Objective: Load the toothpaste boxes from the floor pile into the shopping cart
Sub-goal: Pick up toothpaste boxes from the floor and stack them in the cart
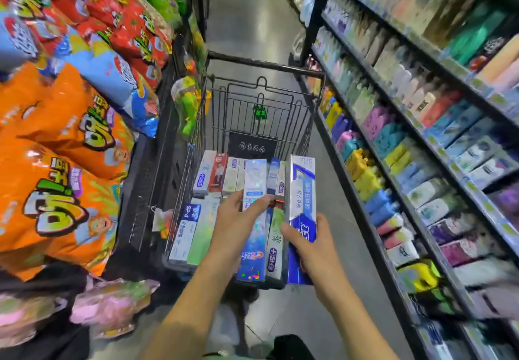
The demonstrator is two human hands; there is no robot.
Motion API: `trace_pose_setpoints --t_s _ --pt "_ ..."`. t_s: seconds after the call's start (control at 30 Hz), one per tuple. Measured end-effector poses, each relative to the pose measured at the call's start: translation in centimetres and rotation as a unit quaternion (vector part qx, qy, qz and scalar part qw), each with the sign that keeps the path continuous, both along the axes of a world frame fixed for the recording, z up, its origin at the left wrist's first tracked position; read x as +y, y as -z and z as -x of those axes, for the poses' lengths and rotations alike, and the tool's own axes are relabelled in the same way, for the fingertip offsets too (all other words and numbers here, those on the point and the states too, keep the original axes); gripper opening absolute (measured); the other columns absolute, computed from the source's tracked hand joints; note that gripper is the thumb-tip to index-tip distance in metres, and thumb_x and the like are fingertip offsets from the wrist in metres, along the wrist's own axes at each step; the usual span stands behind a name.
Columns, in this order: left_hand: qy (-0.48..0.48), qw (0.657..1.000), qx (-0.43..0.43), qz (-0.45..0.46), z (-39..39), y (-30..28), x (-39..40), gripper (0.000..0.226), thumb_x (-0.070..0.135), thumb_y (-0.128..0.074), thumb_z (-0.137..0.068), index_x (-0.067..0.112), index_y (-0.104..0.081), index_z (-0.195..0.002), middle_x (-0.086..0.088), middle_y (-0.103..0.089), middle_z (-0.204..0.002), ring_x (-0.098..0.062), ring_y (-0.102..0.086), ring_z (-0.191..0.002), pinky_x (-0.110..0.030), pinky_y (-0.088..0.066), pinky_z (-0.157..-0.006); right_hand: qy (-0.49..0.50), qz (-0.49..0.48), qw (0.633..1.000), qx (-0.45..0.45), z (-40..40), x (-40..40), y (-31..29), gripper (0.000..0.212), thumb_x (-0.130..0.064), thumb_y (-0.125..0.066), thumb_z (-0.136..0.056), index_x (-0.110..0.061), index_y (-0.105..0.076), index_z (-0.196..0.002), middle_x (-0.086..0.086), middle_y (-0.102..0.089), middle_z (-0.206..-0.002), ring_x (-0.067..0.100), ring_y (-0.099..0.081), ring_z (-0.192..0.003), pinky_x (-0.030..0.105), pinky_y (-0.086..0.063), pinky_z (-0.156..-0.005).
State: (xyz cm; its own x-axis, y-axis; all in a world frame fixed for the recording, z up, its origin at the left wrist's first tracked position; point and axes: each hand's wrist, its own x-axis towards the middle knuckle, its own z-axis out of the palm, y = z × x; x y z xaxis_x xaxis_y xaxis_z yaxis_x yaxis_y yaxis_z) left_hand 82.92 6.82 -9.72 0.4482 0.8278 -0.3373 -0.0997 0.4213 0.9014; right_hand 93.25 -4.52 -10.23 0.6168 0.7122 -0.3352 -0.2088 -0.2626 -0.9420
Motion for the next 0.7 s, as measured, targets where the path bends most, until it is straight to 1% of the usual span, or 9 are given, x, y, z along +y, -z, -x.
trace_pose_setpoints --t_s 0.17,0.23,0.3,0.37,0.4,0.47,0.53,0.6,0.7 --pt "-0.024 0.998 0.025 0.045 -4.2 2.8 3.6 0.018 0.009 -0.069 -0.093 0.010 -0.072 -0.110 -0.011 -0.078 -0.104 -0.030 -0.074 -0.099 -0.044 -0.060 -0.088 -0.013 0.019 1.000 -0.007 -5.0 5.7 2.5 0.066 -0.037 -0.084 -0.070 -0.029 -0.048 -0.125 -0.003 -0.071 -0.118 0.018 -0.073 -0.102 0.049 -0.058 -0.092" --pt "-0.033 0.997 0.043 0.056 -6.0 4.1 5.3 0.015 0.010 -0.069 -0.094 0.011 -0.072 -0.108 -0.012 -0.078 -0.104 -0.028 -0.075 -0.096 -0.039 -0.062 -0.083 -0.030 0.021 0.999 0.003 -7.1 7.9 3.8 0.063 -0.031 -0.085 -0.074 -0.027 -0.050 -0.126 -0.004 -0.072 -0.117 0.018 -0.073 -0.102 0.048 -0.058 -0.093" --pt "-0.062 0.994 0.061 0.061 -8.0 5.2 7.2 0.013 0.011 -0.072 -0.092 0.010 -0.073 -0.105 -0.017 -0.077 -0.103 -0.031 -0.074 -0.095 -0.045 -0.061 -0.086 -0.045 0.017 0.999 0.010 -9.2 10.2 5.1 0.056 -0.024 -0.084 -0.079 -0.023 -0.054 -0.126 -0.003 -0.074 -0.115 0.016 -0.073 -0.102 0.044 -0.058 -0.093" --pt "-0.091 0.991 0.083 0.053 -10.0 6.0 9.0 0.025 0.019 -0.077 -0.085 0.011 -0.073 -0.108 -0.016 -0.076 -0.105 -0.036 -0.072 -0.100 -0.057 -0.055 -0.095 -0.063 0.018 0.998 0.008 -11.2 12.3 6.3 0.045 -0.018 -0.082 -0.083 -0.024 -0.060 -0.121 -0.003 -0.075 -0.113 0.013 -0.073 -0.099 0.038 -0.057 -0.090" --pt "-0.098 0.990 0.093 0.052 -10.9 6.2 9.9 0.028 0.022 -0.077 -0.084 0.012 -0.072 -0.111 -0.014 -0.076 -0.106 -0.036 -0.072 -0.104 -0.058 -0.053 -0.097 -0.073 0.026 0.997 0.008 -12.3 13.2 6.9 0.040 -0.019 -0.082 -0.083 -0.029 -0.063 -0.117 -0.004 -0.076 -0.109 0.013 -0.073 -0.096 0.038 -0.058 -0.089" --pt "-0.105 0.987 0.107 0.051 -12.6 6.9 11.4 0.025 0.019 -0.074 -0.090 0.013 -0.070 -0.115 -0.010 -0.076 -0.109 -0.032 -0.072 -0.104 -0.052 -0.057 -0.093 -0.083 0.057 0.995 -0.014 -14.2 15.1 8.1 0.034 -0.035 -0.083 -0.073 -0.041 -0.068 -0.103 -0.010 -0.077 -0.098 0.012 -0.073 -0.089 0.040 -0.058 -0.084" --pt "-0.110 0.985 0.128 0.039 -14.1 7.5 13.1 0.029 0.023 -0.075 -0.088 0.014 -0.069 -0.115 -0.010 -0.076 -0.109 -0.025 -0.074 -0.098 -0.040 -0.062 -0.080 -0.088 0.083 0.991 -0.058 -16.5 16.9 9.3 0.030 -0.045 -0.077 -0.066 -0.037 -0.069 -0.094 -0.009 -0.075 -0.090 0.010 -0.071 -0.082 0.041 -0.058 -0.080" --pt "-0.099 0.981 0.164 0.012 -15.2 8.2 14.8 0.041 0.034 -0.075 -0.078 0.017 -0.068 -0.115 -0.006 -0.077 -0.107 -0.024 -0.074 -0.098 -0.043 -0.060 -0.087 -0.087 0.099 0.988 -0.083 -18.5 18.7 10.2 0.031 -0.044 -0.077 -0.068 -0.032 -0.065 -0.094 -0.009 -0.073 -0.088 0.007 -0.069 -0.079 0.036 -0.057 -0.076" --pt "-0.060 0.978 0.201 -0.012 -16.0 9.6 16.9 0.049 0.041 -0.077 -0.074 0.023 -0.067 -0.118 0.002 -0.077 -0.107 -0.021 -0.073 -0.102 -0.049 -0.055 -0.098 -0.094 0.109 0.985 -0.092 -20.0 20.8 11.4 0.029 -0.030 -0.080 -0.080 -0.032 -0.060 -0.101 -0.012 -0.070 -0.093 0.008 -0.067 -0.085 0.026 -0.049 -0.069"
